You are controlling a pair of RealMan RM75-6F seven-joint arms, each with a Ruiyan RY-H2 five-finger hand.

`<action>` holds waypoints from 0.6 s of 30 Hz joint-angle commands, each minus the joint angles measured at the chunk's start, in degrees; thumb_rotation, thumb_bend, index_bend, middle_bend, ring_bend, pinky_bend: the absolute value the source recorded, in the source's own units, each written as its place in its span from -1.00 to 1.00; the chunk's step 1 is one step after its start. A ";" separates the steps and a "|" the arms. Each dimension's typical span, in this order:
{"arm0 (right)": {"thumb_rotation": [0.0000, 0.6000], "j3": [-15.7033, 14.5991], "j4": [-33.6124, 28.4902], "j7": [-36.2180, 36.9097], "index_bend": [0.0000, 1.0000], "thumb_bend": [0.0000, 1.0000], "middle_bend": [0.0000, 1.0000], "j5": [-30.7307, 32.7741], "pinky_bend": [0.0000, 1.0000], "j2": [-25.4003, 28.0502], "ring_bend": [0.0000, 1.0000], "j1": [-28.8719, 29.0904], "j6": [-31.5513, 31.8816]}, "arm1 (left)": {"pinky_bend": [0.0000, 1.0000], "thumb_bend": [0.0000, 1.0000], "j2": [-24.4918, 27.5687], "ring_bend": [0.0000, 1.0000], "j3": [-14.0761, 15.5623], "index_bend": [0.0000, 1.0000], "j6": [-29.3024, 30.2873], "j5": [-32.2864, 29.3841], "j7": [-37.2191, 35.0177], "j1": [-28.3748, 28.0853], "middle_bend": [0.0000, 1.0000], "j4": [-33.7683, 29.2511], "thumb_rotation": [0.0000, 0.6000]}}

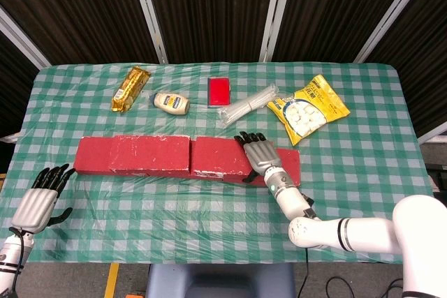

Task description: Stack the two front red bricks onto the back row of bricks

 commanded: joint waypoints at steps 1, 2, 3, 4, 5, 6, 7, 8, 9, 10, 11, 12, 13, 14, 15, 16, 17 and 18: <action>1.00 0.33 -3.13 1.50 -1.00 -0.90 -1.00 -2.10 -0.82 2.50 -1.00 -1.11 0.33 | -0.99 -0.42 0.03 -1.00 0.04 -1.00 0.08 0.07 0.03 0.04 -1.00 -0.07 1.00; 1.00 0.37 -4.41 2.09 -1.00 -0.90 -1.00 -3.10 -0.82 3.58 -1.00 -1.64 0.58 | -0.99 -0.42 0.06 -1.00 0.04 -1.00 0.16 0.08 0.04 0.08 -1.00 -0.10 1.00; 1.00 0.33 -5.78 2.68 -1.00 -0.91 -1.00 -4.26 -0.83 4.83 -1.00 -2.29 0.92 | -0.99 -0.42 0.09 -1.00 0.05 -1.00 0.26 0.11 0.07 0.12 -1.00 -0.14 1.00; 1.00 0.25 -7.76 3.74 -1.00 -0.91 -1.00 -6.14 -0.83 6.73 -1.00 -3.38 1.38 | -0.99 -0.42 0.15 -1.00 0.06 -1.00 0.42 0.16 0.12 0.20 -1.00 -0.22 1.00; 1.00 0.09 -9.19 4.64 -1.00 -0.91 -1.00 -7.80 -0.83 8.29 -1.00 -4.36 1.79 | -0.99 -0.42 0.20 -1.00 0.08 -1.00 0.56 0.19 0.16 0.27 -1.00 -0.29 1.00; 1.00 -0.21 -10.52 5.50 -1.00 -0.91 -1.00 -9.71 -0.83 9.93 -1.00 -5.45 2.25 | -0.99 -0.41 0.24 -1.00 0.09 -1.00 0.71 0.24 0.24 0.35 -1.00 -0.36 1.00; 1.00 -0.84 -11.99 6.52 -1.00 -0.91 -1.00 -12.41 -0.83 12.12 -1.00 -7.01 3.05 | -0.99 -0.41 0.29 -1.00 0.12 -1.00 0.92 0.31 0.36 0.44 -1.00 -0.47 1.00; 1.00 -1.44 -12.86 7.20 -1.00 -0.91 -1.00 -14.57 -0.83 13.71 -1.00 -8.25 3.77 | -0.99 -0.41 0.33 -1.00 0.14 -1.00 1.08 0.38 0.43 0.52 -1.00 -0.57 1.00; 1.00 -2.12 -13.46 7.90 -1.00 -0.91 -1.00 -16.88 -0.83 15.16 -1.00 -9.56 4.60 | -0.99 -0.41 0.37 -1.00 0.14 -1.00 1.26 0.46 0.52 0.58 -1.00 -0.68 1.00; 1.00 -3.21 -13.73 8.69 -1.00 -0.91 -1.00 -19.97 -0.83 16.85 -1.00 -11.35 5.81 | -0.99 -0.41 0.38 -1.00 0.15 -1.00 1.49 0.53 0.68 0.68 -1.00 -0.81 1.00; 1.00 -4.06 -13.57 9.36 -1.00 -0.91 -1.00 -22.30 -0.83 17.85 -1.00 -12.68 6.67 | -0.99 -0.41 0.40 -1.00 0.16 -1.00 1.61 0.61 0.79 0.72 -1.00 -0.92 1.00; 1.00 -4.95 -13.14 10.04 -0.98 -0.91 -1.00 -24.58 -0.83 18.68 -1.00 -13.98 7.42 | -0.99 -0.41 0.42 -1.00 0.18 -1.00 1.71 0.68 0.87 0.76 -1.00 -1.03 1.00; 1.00 -6.16 -12.27 10.79 -0.94 -0.91 -1.00 -27.21 -0.83 19.63 -1.00 -15.55 8.16 | -0.99 -0.41 0.43 -1.00 0.18 -1.00 1.85 0.75 1.00 0.81 -1.00 -1.13 1.00; 1.00 -7.00 -11.56 11.30 -0.88 -0.91 -1.00 -28.89 -0.84 20.27 -1.00 -16.60 8.53 | -0.99 -0.41 0.43 -1.00 0.16 -1.00 1.94 0.75 1.14 0.84 -1.00 -1.18 1.00; 1.00 -7.71 -10.89 11.85 -0.80 -0.91 -1.00 -30.28 -0.85 20.87 -1.00 -17.54 8.75 | -0.99 -0.41 0.42 -1.00 0.15 -1.00 1.97 0.75 1.25 0.86 -1.00 -1.24 1.00; 1.00 -8.44 -9.97 12.62 -0.73 -0.91 -1.00 -31.84 -0.86 21.39 -1.00 -18.63 8.93 | -0.99 -0.41 0.38 -1.00 0.12 -1.00 1.91 0.71 1.38 0.83 -1.00 -1.30 1.00; 1.00 -8.94 -9.23 13.16 -0.67 -0.91 -1.00 -32.85 -0.86 21.63 -1.00 -19.30 8.82 | -0.99 -0.41 0.31 -1.00 0.10 -1.00 1.81 0.67 1.47 0.78 -1.00 -1.33 1.00; 1.00 -9.34 -8.49 13.72 -0.60 -0.91 -1.00 -33.67 -0.86 21.75 -1.00 -19.87 8.57 | -0.99 -0.41 0.24 -1.00 0.09 -1.00 1.68 0.67 1.57 0.71 -1.00 -1.34 1.00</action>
